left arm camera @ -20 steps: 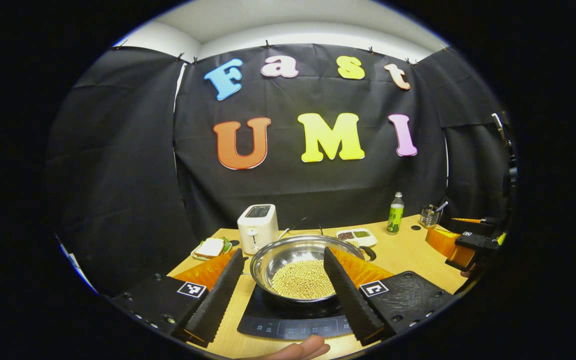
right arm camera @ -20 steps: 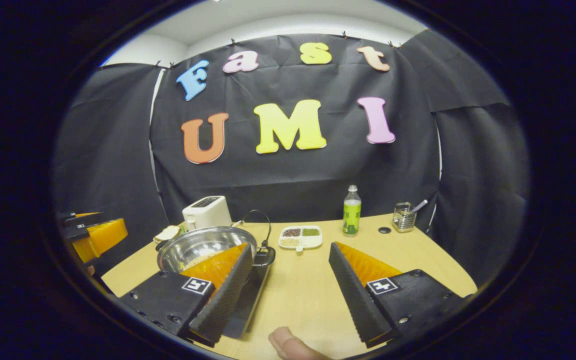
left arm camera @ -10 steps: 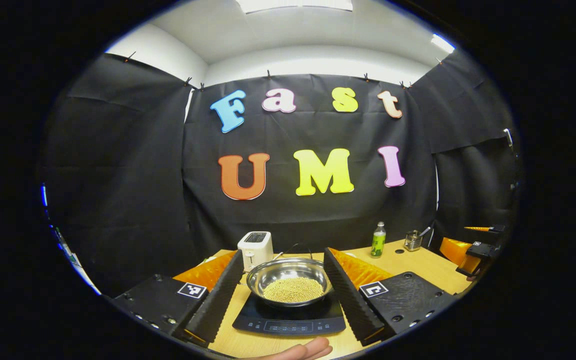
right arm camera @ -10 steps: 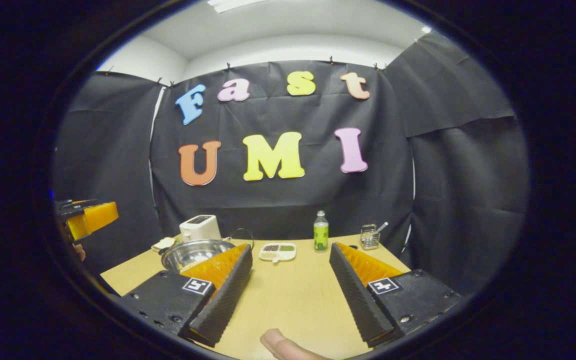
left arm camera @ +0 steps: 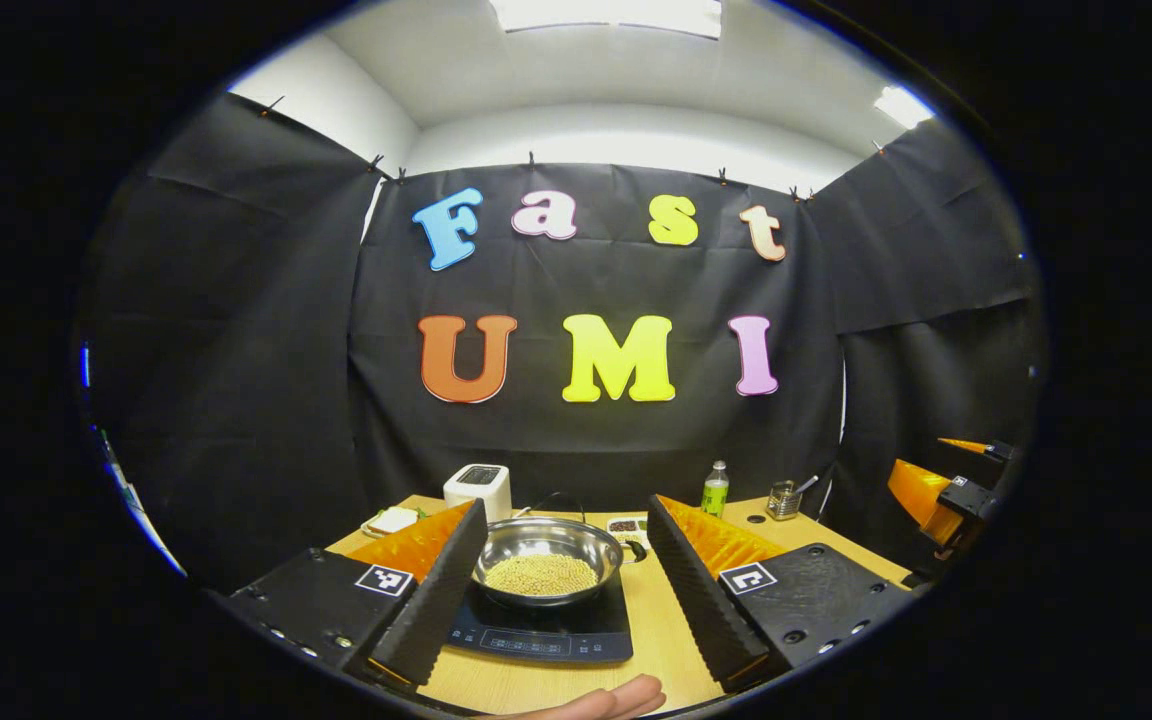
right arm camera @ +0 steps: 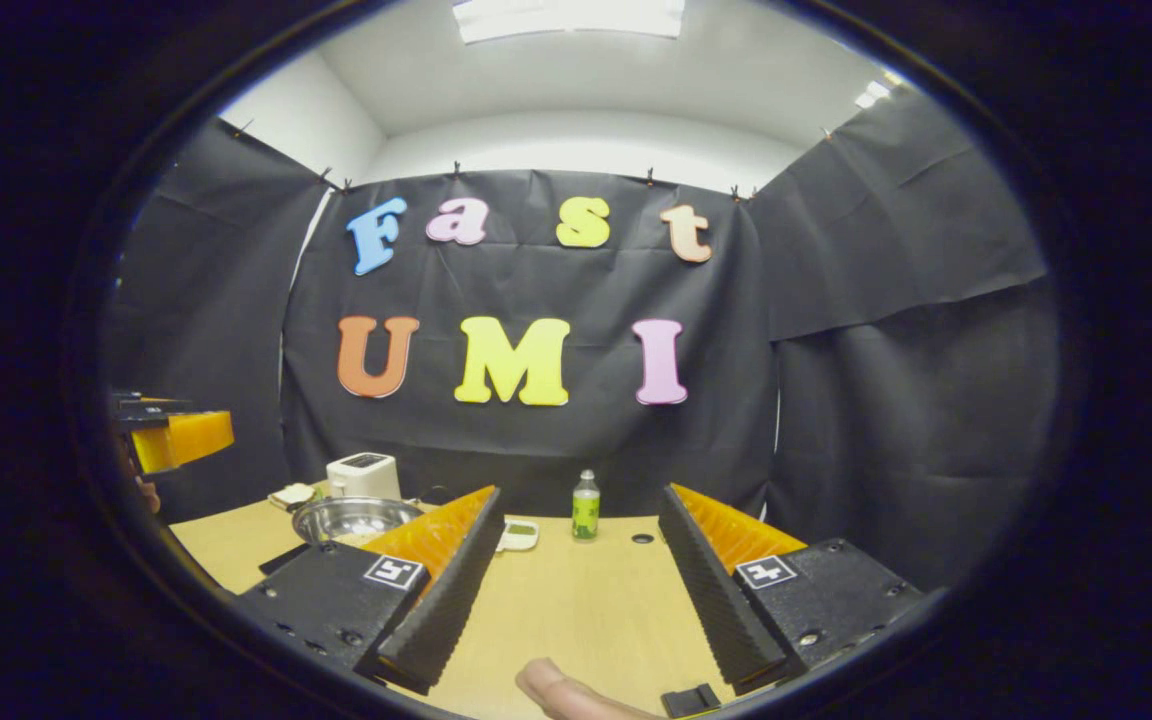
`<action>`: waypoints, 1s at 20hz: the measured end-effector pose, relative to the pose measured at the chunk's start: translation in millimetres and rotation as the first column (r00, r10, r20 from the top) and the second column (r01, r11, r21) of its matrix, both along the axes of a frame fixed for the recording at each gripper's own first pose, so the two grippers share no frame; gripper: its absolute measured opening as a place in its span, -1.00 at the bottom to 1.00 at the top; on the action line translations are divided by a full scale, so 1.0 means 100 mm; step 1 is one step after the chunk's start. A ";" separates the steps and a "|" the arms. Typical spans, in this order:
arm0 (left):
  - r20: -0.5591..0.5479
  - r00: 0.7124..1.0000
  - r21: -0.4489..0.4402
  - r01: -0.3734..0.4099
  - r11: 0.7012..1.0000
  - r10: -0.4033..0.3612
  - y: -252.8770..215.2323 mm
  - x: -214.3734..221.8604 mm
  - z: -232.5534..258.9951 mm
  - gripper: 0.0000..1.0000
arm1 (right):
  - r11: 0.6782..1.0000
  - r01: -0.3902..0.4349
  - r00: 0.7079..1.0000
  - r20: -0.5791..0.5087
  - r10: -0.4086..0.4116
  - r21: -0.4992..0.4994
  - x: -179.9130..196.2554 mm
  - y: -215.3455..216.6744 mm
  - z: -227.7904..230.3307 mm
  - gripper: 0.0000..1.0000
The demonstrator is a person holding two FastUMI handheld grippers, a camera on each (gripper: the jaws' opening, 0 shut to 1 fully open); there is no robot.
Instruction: First push the handle of the pot to place it horizontally, then grasp the pot with both hands and set it on the induction cooktop.
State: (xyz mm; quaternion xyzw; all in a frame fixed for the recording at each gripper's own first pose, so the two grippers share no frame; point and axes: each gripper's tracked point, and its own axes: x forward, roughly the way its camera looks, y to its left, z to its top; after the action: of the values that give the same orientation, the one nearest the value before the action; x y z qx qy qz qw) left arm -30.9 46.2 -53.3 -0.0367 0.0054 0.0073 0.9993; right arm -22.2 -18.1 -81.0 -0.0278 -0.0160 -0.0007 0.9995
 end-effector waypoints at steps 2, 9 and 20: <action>0.004 1.000 0.003 -0.003 1.000 0.003 0.01 -0.05 -0.02 0.90 | 1.000 -0.015 1.000 0.002 0.015 0.001 -0.03 0.04 0.01 0.93; 0.023 1.000 0.018 0.017 1.000 -0.017 -0.01 -0.15 -0.04 0.91 | 1.000 -0.014 0.999 0.035 0.013 0.013 -0.12 0.04 0.11 0.96; 0.035 0.999 0.007 -0.010 1.000 0.010 0.11 -0.20 -0.09 0.91 | 0.998 -0.030 0.999 0.035 0.028 0.050 -0.18 0.09 0.09 0.93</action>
State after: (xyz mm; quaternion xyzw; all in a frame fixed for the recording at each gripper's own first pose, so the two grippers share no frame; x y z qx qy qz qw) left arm -50.5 57.1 -61.9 -0.0332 -0.0120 0.0116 0.9993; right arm -40.6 -9.3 -72.1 -0.0022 -0.0336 0.0131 0.9993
